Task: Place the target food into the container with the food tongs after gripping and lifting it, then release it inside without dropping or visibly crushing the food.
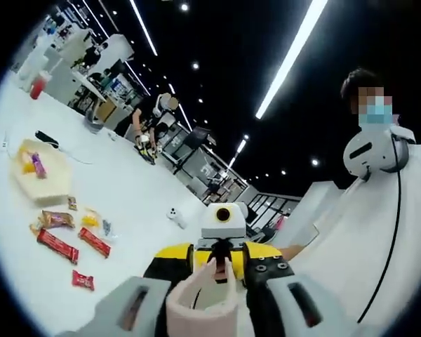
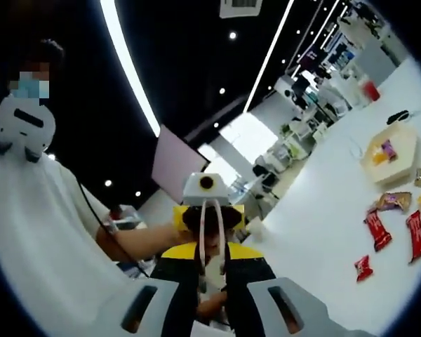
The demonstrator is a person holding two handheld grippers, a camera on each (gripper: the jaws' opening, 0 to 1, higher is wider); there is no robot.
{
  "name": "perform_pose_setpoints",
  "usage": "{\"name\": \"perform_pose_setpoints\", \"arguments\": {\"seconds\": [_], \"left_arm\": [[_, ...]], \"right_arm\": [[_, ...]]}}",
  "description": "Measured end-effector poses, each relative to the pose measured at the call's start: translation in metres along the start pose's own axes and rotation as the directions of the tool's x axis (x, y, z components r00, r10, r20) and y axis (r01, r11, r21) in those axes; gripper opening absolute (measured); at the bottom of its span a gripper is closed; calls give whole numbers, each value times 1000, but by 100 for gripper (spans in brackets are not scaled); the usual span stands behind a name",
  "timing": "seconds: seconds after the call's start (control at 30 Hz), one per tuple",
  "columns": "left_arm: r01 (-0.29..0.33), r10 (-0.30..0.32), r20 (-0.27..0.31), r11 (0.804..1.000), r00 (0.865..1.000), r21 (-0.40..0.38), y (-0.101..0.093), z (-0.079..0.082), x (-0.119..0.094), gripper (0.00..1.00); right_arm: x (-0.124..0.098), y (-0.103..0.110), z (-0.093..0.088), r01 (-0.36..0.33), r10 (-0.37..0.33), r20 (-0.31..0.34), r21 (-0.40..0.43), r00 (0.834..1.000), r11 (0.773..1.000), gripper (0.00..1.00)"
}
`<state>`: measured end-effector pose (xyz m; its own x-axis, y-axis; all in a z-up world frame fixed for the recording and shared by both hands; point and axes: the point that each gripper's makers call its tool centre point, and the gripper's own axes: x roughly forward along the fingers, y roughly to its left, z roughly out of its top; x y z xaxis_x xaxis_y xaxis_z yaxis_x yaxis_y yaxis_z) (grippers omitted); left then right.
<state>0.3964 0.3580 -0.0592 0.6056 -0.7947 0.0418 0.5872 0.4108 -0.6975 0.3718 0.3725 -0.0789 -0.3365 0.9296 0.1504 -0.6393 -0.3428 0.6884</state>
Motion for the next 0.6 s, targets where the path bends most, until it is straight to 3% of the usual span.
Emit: {"name": "perform_pose_setpoints", "arguments": {"seconds": [0.13,0.17,0.27,0.3,0.47,0.6], "left_arm": [[2,-2,-34,1000,999,-8,0,-6,12,29],[-5,5,-16,1000,1000,-12,2,-2,11,29],[7,-8,-14,996,1000,-91,2,1,13,18],[11,-13,-20,994,1000,-110,3,1,13,18],[6,-5,4,994,1000,-107,5,5,14,19],[0,2,14,996,1000,-88,3,9,13,22]], "right_arm": [[2,0,3,-1,1,18,1,1000,1000,12],[0,-2,4,8,-8,31,13,999,1000,13],[-3,-1,11,-6,5,60,16,998,1000,13],[-3,-1,12,-5,4,63,15,998,1000,13],[-3,-2,15,-9,7,74,22,997,1000,16],[-5,-3,20,-21,15,101,62,995,998,27]]}}
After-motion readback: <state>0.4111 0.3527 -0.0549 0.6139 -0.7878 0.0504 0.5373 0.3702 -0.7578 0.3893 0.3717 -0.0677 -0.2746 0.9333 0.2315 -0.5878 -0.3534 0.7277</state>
